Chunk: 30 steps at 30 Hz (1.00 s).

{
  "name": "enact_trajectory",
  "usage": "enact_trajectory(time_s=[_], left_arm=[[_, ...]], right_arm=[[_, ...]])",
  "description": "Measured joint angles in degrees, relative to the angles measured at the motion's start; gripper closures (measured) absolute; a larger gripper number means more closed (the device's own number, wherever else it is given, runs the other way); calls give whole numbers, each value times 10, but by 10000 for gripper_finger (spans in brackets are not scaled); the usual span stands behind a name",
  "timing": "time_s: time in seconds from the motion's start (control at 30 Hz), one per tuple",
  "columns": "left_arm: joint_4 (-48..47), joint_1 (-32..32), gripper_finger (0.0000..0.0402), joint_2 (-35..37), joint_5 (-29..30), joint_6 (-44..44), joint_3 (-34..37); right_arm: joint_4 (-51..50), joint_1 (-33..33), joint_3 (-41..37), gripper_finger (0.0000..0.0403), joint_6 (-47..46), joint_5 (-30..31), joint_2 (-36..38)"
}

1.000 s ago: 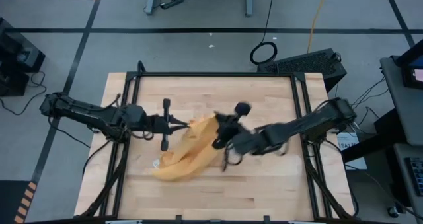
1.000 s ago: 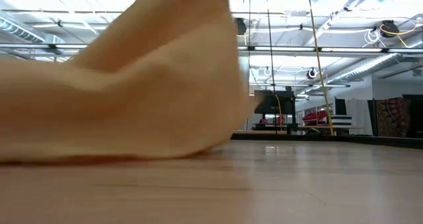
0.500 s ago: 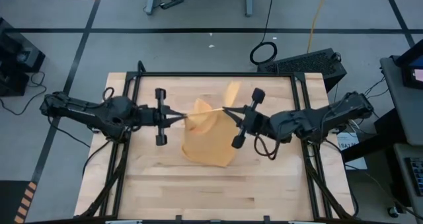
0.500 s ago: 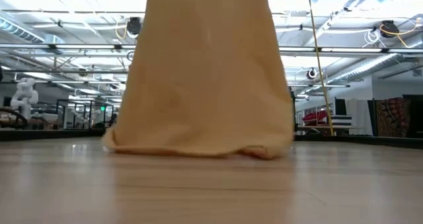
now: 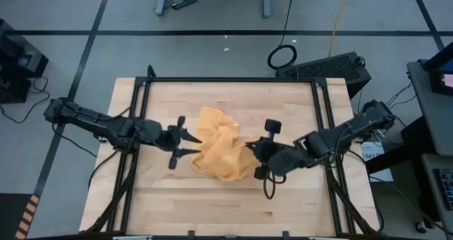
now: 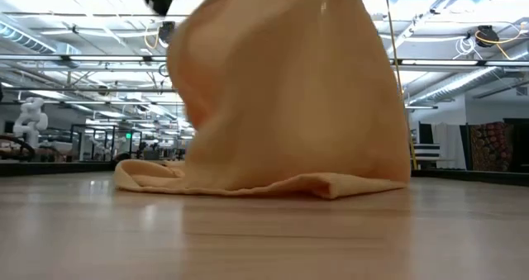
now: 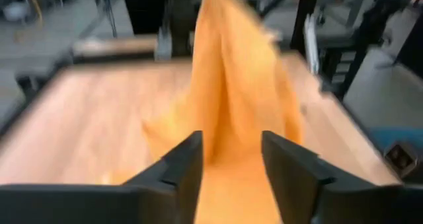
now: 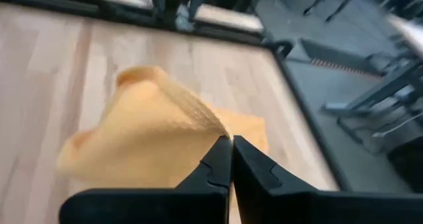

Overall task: Roll towel into tight, uniform cylinder
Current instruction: Roll the orange towel

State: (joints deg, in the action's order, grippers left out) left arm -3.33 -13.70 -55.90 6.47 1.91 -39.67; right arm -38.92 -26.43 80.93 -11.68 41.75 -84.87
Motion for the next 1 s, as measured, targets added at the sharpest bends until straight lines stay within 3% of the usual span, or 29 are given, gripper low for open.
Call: enact_trajectory(time_s=[0.17,0.37,0.53,0.63,0.83,1.0], left_arm=[[57,-19,179,-33,13,69,84],[200,-62,167,-109,49,113,167],[214,-79,166,-189,145,107,172],[212,-77,166,-236,170,98,170],[198,-53,166,-289,191,110,142],[143,-30,166,-302,166,49,128]], right_arm=[[-38,-18,0,403,-41,1,-4],[-39,-18,0,403,-38,7,-3],[-48,-14,0,402,-31,39,-3],[-50,-13,0,402,-26,62,-3],[-52,-13,0,402,-25,62,-3],[-55,-13,0,402,-24,62,-3]])
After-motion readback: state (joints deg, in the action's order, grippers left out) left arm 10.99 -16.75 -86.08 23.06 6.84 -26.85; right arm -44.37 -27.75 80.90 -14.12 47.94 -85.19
